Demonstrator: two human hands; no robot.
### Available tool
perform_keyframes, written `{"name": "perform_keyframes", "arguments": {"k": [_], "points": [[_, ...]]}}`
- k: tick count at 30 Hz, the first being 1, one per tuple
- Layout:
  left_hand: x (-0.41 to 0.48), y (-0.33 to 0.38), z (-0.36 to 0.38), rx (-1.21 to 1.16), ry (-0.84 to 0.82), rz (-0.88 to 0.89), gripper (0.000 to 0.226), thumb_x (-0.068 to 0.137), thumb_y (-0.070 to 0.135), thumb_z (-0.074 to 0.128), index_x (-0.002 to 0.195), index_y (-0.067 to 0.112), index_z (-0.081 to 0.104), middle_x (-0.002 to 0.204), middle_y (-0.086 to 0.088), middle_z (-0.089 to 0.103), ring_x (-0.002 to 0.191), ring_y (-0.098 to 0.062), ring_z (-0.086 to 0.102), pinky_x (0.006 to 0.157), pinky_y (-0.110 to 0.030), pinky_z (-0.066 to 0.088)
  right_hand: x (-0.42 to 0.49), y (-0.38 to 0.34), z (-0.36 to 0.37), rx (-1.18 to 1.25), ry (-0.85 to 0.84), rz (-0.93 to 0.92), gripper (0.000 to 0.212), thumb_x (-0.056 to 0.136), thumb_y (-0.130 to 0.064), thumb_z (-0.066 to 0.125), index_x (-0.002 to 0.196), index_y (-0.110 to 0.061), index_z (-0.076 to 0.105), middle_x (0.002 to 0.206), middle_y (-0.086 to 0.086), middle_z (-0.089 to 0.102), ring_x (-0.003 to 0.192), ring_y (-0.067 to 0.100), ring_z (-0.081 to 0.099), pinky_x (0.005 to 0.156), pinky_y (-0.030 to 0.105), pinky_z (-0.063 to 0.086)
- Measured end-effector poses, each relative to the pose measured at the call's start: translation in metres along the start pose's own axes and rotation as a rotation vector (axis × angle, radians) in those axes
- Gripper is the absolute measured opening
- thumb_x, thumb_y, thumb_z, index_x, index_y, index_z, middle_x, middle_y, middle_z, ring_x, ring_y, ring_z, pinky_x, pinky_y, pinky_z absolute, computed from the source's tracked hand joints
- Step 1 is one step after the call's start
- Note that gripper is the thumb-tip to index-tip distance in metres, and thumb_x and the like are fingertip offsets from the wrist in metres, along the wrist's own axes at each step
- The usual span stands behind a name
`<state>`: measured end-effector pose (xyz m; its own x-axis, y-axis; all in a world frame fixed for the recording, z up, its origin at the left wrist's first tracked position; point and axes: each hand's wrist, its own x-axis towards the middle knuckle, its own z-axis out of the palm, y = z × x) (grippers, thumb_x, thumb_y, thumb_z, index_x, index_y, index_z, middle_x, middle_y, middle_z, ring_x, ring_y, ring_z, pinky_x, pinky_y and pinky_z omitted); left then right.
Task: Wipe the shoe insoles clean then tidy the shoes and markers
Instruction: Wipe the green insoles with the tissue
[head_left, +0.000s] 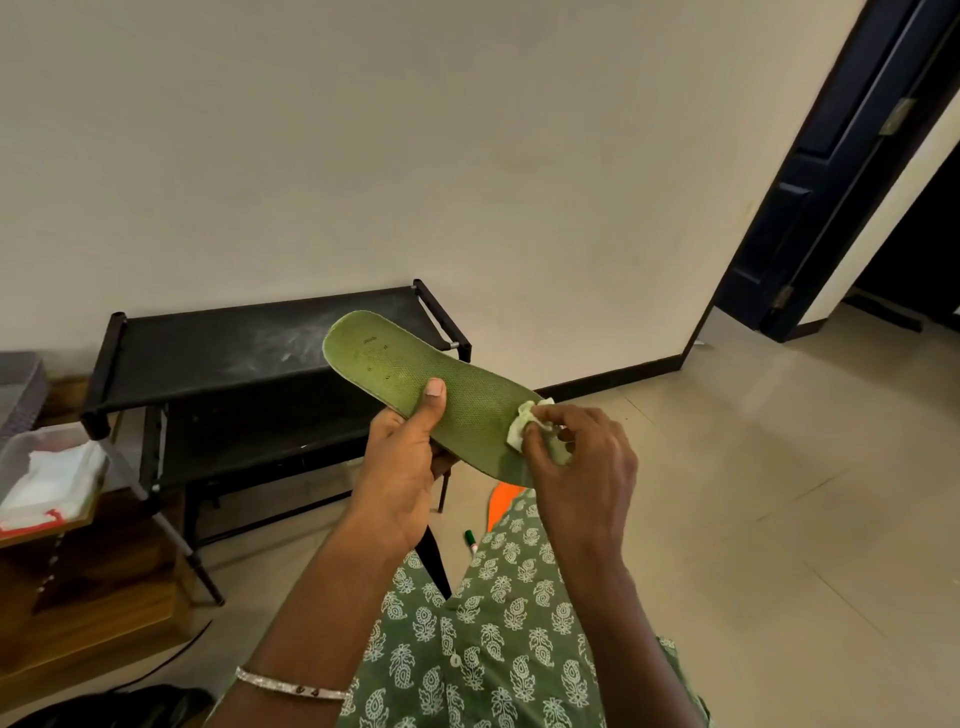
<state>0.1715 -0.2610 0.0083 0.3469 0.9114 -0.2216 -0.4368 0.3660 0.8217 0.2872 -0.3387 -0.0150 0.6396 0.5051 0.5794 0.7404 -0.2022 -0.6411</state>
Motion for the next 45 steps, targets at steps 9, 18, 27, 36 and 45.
{"name": "perform_keyframes", "arguments": {"k": [9,18,27,36,45], "points": [[-0.001,-0.009,0.004,0.082,-0.088,0.028,0.038,0.096,0.029,0.062,0.121,0.0,0.061,0.1,-0.01,0.075,0.09,-0.02,0.073,0.069,-0.03,0.06,-0.014,-0.031,0.008,0.141,0.062,-0.161,0.032,0.085,-0.013,0.075,0.117,-0.016,0.07,0.103,-0.004,0.07,0.096,0.011,0.06,0.082,0.022,0.049],[-0.002,-0.01,0.004,0.08,-0.08,0.03,0.014,0.096,0.022,0.063,0.098,0.009,0.065,0.086,-0.001,0.076,0.08,-0.013,0.072,0.065,-0.027,0.059,-0.008,-0.009,0.005,0.027,0.101,-0.155,0.023,0.084,-0.014,0.075,0.106,-0.017,0.074,0.099,-0.004,0.068,0.096,0.012,0.049,0.077,0.029,0.046],[-0.006,-0.012,0.007,0.117,-0.105,0.012,0.042,0.097,0.028,0.062,0.118,-0.009,0.059,0.088,-0.013,0.071,0.077,-0.018,0.07,0.063,-0.027,0.058,-0.017,-0.033,0.009,0.072,0.09,-0.237,0.016,0.086,-0.016,0.073,0.101,-0.016,0.075,0.095,-0.004,0.072,0.089,0.013,0.058,0.074,0.031,0.049],[-0.004,-0.006,0.004,0.048,-0.016,0.003,0.02,0.096,0.023,0.064,0.107,0.009,0.055,0.096,-0.003,0.072,0.083,-0.012,0.071,0.067,-0.028,0.06,-0.006,-0.002,0.002,0.041,0.136,-0.09,0.02,0.082,-0.016,0.077,0.102,-0.017,0.076,0.096,-0.006,0.073,0.089,0.013,0.055,0.07,0.038,0.052],[-0.007,-0.011,0.004,0.092,-0.052,0.011,0.042,0.096,0.027,0.063,0.118,-0.009,0.06,0.106,-0.023,0.071,0.087,-0.023,0.072,0.066,-0.028,0.058,-0.019,-0.032,0.012,0.084,0.096,-0.247,0.019,0.084,-0.013,0.076,0.103,-0.013,0.076,0.098,-0.002,0.074,0.092,0.012,0.057,0.076,0.027,0.05]]}}
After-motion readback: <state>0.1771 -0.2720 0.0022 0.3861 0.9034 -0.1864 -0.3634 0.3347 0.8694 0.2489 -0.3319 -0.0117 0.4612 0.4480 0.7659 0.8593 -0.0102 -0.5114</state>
